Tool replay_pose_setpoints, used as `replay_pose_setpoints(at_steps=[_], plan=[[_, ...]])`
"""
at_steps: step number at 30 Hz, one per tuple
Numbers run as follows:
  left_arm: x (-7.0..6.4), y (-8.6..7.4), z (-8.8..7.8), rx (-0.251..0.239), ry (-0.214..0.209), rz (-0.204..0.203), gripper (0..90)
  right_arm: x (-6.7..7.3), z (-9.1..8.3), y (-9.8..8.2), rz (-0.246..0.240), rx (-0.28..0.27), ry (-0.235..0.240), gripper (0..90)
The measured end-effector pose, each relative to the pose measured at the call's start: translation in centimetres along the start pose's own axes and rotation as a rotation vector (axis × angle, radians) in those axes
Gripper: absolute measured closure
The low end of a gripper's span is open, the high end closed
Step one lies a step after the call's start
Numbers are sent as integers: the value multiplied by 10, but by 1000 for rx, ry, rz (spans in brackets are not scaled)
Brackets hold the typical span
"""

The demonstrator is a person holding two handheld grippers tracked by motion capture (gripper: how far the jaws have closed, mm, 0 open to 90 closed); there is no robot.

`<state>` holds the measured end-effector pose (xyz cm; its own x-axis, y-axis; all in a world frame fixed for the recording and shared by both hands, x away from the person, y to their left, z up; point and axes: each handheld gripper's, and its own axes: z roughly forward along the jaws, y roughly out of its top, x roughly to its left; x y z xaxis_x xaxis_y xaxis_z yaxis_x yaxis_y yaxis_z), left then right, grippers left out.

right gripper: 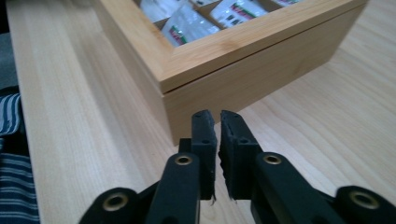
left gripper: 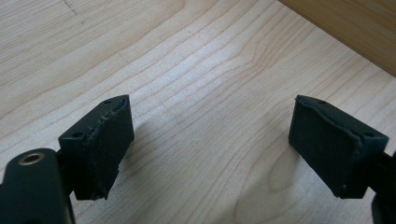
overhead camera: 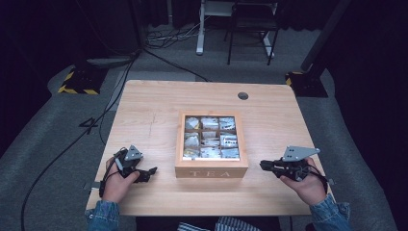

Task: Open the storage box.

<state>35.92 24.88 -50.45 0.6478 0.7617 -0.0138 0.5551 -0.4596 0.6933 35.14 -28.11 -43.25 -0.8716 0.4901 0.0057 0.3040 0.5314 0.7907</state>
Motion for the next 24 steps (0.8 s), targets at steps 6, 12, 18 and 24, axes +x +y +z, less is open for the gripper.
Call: replay_pose_setpoints(at_steps=[6, 12, 18, 24], plan=[[0, 0, 0, 0, 0, -1, 148, 8, 11, 4, -12, 20, 67, 900], [0, 0, 0, 0, 0, 0, 148, 14, 23, 4, -15, 43, 113, 900], [0, 0, 0, 1, 0, -1, 148, 13, 29, 5, 8, 30, 139, 900], [0, 0, 0, -1, 3, 2, 148, 11, 33, 6, 26, 18, 160, 900]])
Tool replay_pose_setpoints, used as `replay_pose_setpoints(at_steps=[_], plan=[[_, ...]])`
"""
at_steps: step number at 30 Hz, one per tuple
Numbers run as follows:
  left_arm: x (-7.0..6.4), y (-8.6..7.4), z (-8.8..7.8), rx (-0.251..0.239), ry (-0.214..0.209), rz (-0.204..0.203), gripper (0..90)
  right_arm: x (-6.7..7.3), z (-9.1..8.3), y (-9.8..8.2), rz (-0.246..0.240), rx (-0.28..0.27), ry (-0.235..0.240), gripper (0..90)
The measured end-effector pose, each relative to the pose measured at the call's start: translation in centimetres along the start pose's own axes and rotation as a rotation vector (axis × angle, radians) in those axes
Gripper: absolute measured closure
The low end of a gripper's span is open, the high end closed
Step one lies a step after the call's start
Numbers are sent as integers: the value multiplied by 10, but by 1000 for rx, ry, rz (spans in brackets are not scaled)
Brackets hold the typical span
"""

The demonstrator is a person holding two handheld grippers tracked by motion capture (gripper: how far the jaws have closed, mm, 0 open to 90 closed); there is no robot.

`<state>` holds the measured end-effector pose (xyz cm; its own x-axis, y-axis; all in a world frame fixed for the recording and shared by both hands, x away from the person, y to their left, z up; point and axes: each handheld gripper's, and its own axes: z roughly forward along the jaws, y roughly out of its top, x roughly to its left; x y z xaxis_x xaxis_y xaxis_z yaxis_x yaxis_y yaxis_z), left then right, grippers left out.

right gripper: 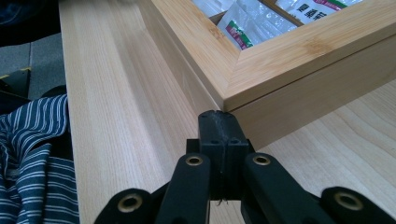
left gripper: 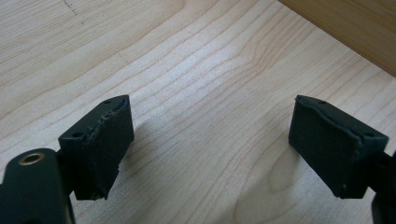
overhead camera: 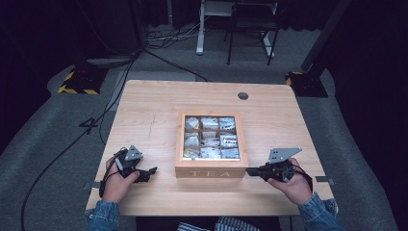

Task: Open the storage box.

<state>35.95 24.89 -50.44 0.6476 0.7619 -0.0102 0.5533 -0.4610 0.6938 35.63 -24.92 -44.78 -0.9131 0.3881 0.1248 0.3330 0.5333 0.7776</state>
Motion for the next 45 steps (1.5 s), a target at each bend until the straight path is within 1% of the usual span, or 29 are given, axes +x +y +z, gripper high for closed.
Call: replay_pose_setpoints(at_steps=[4, 8, 11, 13, 14, 19, 20, 21, 23, 25, 26, 27, 29, 31, 32, 33, 35, 37, 38, 41, 42, 44, 45], plan=[[0, 0, 0, 2, 0, 1, 148, 0, 0, -1, 8, -4, 6, 900], [0, 0, 0, 3, -2, 0, 148, 0, 0, 0, 13, -14, 2, 900], [-1, 0, 0, 2, -5, -11, 148, 0, -1, 1, 15, -29, -5, 900], [-1, 0, 0, 2, -5, -10, 148, -1, -1, 2, 14, -31, -7, 900], [0, 0, 0, 3, -5, -9, 149, -1, -2, 3, 14, -46, -16, 900], [0, 1, 1, 3, -8, -2, 148, -2, -5, 5, 17, -70, -11, 900], [0, 2, 1, 6, -10, -6, 148, -2, -8, 7, 18, -93, -9, 900], [0, 2, 1, 6, -10, -6, 148, -2, -9, 8, 23, -103, -7, 900], [0, 2, 2, 6, 3, -3, 148, -3, -12, 11, 24, -127, -2, 900], [0, 3, 2, 6, -11, -2, 148, -3, -14, 14, 26, -147, 0, 900], [0, 3, 3, 3, -11, -7, 148, -4, -16, 16, 26, -161, 0, 900], [0, 3, 3, 3, -11, -7, 149, -4, -16, 16, 26, -161, 0, 900], [1, 4, 3, 8, -12, 1, 149, -5, -18, 21, 21, -184, -1, 900], [1, 4, 3, 9, -15, -4, 149, -5, -20, 23, 20, -192, -2, 900], [2, 4, 3, 4, -7, -1, 149, -6, -22, 27, 14, -209, -4, 900], [2, 4, 3, 4, -7, -1, 149, -6, -22, 27, 14, -209, -4, 900], [1, 4, 4, 5, -11, -9, 151, -8, -26, 32, 8, -233, -4, 900], [2, 4, 4, 4, -9, -6, 152, -8, -27, 34, 6, -240, -3, 900], [1, 4, 4, 4, -3, -3, 154, -10, -30, 37, -1, -249, -5, 900], [1, 4, 4, 3, 3, -6, 157, -13, -33, 43, -10, -268, -1, 900], [0, 4, 4, 0, 11, -11, 157, -13, -33, 43, -10, -268, -1, 900], [-1, 4, 4, -1, 15, -22, 157, -16, -37, 50, -31, -281, 1, 900], [-1, 4, 4, -1, 15, -22, 157, -16, -37, 50, -31, -281, 1, 900]])
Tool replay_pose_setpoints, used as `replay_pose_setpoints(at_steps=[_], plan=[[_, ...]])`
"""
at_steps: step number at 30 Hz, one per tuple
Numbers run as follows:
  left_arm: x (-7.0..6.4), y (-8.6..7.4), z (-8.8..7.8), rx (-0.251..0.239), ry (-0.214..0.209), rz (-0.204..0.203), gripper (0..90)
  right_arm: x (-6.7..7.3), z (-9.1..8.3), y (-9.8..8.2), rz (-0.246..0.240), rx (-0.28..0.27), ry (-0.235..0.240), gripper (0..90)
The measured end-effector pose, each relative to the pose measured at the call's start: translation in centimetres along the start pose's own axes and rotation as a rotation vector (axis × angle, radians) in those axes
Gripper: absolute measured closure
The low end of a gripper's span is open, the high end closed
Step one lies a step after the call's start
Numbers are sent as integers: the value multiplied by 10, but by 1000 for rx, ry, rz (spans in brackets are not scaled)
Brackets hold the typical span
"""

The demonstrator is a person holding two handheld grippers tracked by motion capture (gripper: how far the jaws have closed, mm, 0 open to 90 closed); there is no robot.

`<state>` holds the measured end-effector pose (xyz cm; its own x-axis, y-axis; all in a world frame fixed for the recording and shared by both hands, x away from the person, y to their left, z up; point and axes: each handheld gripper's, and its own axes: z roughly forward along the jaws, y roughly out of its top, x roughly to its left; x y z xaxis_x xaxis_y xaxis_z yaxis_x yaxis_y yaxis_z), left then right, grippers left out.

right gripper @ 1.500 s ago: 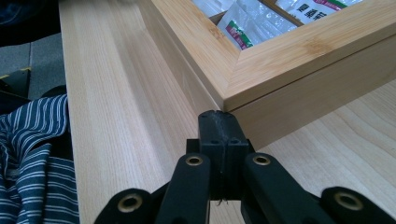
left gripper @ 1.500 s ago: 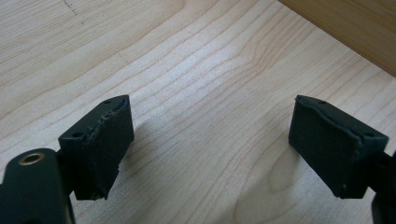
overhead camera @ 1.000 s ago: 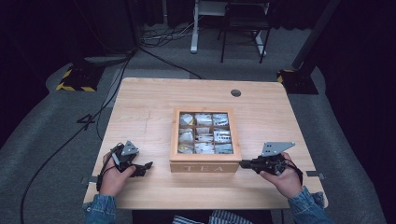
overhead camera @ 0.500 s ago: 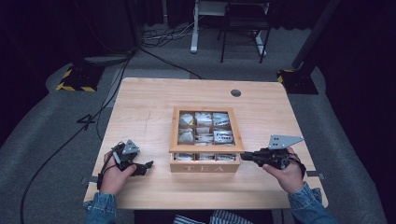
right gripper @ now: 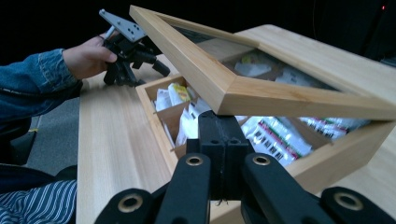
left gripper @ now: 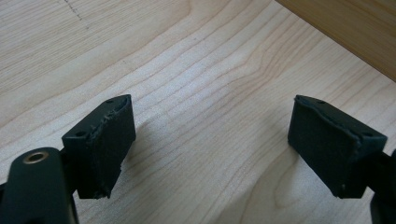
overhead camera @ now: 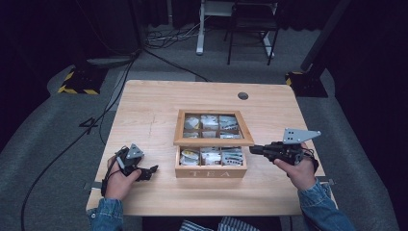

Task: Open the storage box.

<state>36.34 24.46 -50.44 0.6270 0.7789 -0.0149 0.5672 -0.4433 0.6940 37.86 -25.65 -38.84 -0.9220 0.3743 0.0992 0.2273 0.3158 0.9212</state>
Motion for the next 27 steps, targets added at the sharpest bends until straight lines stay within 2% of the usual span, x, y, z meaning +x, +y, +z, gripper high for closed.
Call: replay_pose_setpoints(at_steps=[4, 5, 12, 13, 18, 21, 27], plan=[[0, 0, 0, 1, 7, -2, 157, -6, -2, 10, -16, -18, 10, 900], [-2, 1, 1, -4, 20, -19, 158, -10, -3, 14, -19, -32, 20, 900], [-5, 2, 2, 1, 33, -51, 157, -19, -4, 21, -20, -65, 41, 900], [-6, 3, 3, 0, 46, -64, 157, -21, -4, 24, -14, -76, 46, 900], [-9, 4, 4, -1, 71, -76, 159, -26, -4, 30, -8, -94, 44, 900], [-11, 6, 6, -5, 86, -104, 159, -30, -4, 35, 4, -112, 43, 900], [-12, 7, 7, -5, 101, -108, 159, -32, -4, 42, 3, -126, 18, 900]])
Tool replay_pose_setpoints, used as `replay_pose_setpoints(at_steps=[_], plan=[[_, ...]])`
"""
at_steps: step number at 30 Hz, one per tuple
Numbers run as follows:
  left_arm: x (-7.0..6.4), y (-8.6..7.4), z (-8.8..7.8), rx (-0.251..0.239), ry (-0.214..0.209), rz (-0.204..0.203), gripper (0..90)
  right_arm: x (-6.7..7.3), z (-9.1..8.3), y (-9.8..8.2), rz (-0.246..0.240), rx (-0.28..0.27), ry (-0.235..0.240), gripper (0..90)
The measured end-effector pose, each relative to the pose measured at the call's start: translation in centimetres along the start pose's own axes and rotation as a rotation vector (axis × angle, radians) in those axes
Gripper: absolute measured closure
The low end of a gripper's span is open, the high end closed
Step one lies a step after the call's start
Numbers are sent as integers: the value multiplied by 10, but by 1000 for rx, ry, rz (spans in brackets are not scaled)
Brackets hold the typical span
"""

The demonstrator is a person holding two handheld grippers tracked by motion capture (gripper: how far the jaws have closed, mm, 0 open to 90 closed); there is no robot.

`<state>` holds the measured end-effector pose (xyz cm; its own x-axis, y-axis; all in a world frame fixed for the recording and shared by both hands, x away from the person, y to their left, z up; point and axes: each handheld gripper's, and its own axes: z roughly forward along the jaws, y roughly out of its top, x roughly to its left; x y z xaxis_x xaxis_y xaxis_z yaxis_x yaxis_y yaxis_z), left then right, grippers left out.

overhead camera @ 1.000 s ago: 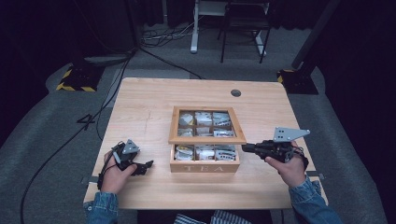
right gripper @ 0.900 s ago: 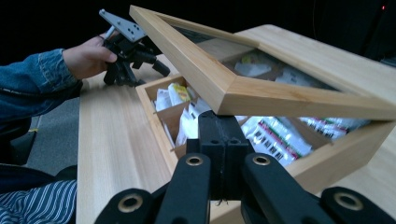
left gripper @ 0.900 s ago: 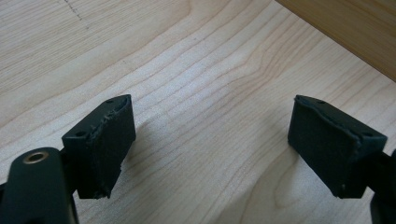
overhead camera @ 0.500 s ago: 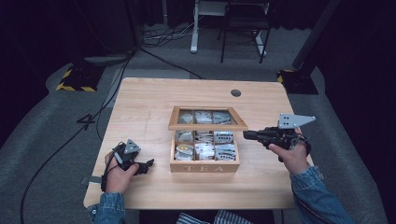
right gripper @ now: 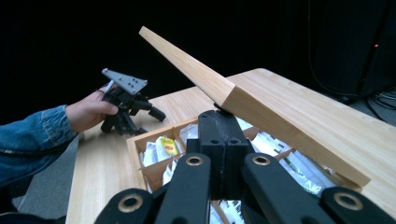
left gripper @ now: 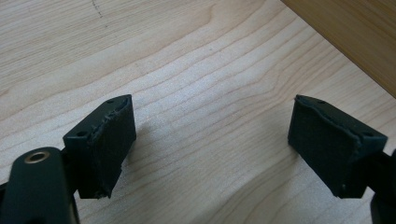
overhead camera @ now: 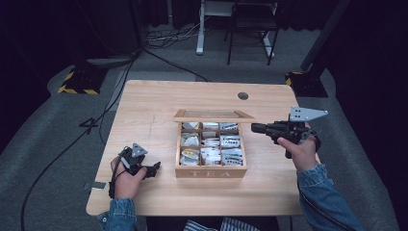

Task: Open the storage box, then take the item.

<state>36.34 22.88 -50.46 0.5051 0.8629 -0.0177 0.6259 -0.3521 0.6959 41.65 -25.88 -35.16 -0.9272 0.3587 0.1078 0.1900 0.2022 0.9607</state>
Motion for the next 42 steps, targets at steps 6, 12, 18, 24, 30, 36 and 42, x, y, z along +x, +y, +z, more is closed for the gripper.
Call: replay_pose_setpoints(at_steps=[6, 12, 18, 24, 30, 36, 42], plan=[[-1, 0, 0, 0, 9, -11, 161, -5, 2, 9, 0, -15, -23, 900], [-3, -2, -2, 1, 3, -5, 161, -8, 7, 10, 2, -28, -28, 900], [-4, -5, -6, -5, 1, -15, 211, -6, 12, 11, -14, -17, -36, 900], [-3, -9, -16, -23, -9, -47, 256, -7, 12, 12, -16, -19, -33, 900], [-8, -3, -29, -53, -41, -18, 265, -8, 12, 13, -24, -16, -35, 900], [-13, -4, -43, -89, -51, -28, 279, -9, 12, 17, -40, -9, -48, 900], [-19, 1, -57, -112, -42, -19, 279, -13, 13, 19, -36, -24, -40, 900]])
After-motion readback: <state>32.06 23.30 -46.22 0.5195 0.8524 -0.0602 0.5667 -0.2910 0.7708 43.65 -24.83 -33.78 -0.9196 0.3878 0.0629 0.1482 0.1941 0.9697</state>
